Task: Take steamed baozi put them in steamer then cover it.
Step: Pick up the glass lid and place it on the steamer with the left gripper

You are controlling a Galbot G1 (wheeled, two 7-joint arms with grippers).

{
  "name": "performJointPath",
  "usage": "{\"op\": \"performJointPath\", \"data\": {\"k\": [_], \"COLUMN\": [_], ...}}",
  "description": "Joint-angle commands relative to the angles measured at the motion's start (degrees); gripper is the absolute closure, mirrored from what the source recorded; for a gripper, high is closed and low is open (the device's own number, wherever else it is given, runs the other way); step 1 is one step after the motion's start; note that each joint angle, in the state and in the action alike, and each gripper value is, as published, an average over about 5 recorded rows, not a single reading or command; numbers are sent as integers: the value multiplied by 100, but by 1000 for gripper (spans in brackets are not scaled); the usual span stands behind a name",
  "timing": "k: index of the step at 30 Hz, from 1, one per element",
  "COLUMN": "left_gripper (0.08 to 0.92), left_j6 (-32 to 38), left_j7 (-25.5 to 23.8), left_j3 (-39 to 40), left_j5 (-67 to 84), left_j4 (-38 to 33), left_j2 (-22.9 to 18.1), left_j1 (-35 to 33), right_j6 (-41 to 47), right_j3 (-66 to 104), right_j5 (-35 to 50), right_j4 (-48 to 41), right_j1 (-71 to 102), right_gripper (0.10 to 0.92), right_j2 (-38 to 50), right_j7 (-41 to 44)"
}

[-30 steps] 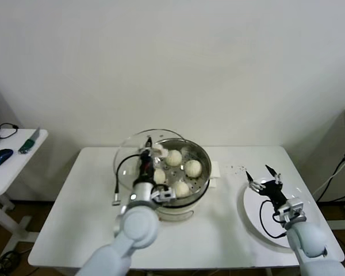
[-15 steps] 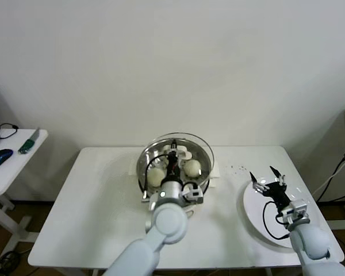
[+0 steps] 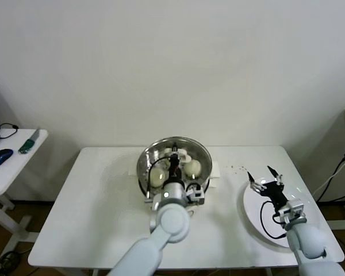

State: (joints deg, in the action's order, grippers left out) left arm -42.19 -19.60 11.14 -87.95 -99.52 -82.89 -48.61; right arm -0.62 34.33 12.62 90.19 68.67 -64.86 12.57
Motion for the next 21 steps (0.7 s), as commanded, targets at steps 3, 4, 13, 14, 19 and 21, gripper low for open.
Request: {"op": "performJointPath", "data": {"k": [3,4,13,14,19,21], "left_gripper": [850,850,850,850,850,850], "left_j6": [-281,-281,-281,-281,-281,-281], "left_j7": [-8,-2,75,96,141,113], "left_j3": [16,16,17,17,15,18], "left_j5": [-94,-91,-51,-42,23,45], "left_j4": [183,195,332,347,362,342], "left_j2": [-20,-19,-9,-5,19,30], "left_j1": [41,45,75,79,82,66], "right_j6": [-21,-22,-54,-57,-58,-59], "right_j3": [29,31,37,35,30,31], "right_j5": [-23,-24,-100,-113,-127,-118], "right_j4": [7,6,46,55,67,70], "right_j1": [14,14,42,49,60,60], "right_gripper": [203,203,203,203,203,203], "right_j2": [-37,-42,-103,-111,-145,-150], "right_j7": [10,12,81,86,109,133]}}
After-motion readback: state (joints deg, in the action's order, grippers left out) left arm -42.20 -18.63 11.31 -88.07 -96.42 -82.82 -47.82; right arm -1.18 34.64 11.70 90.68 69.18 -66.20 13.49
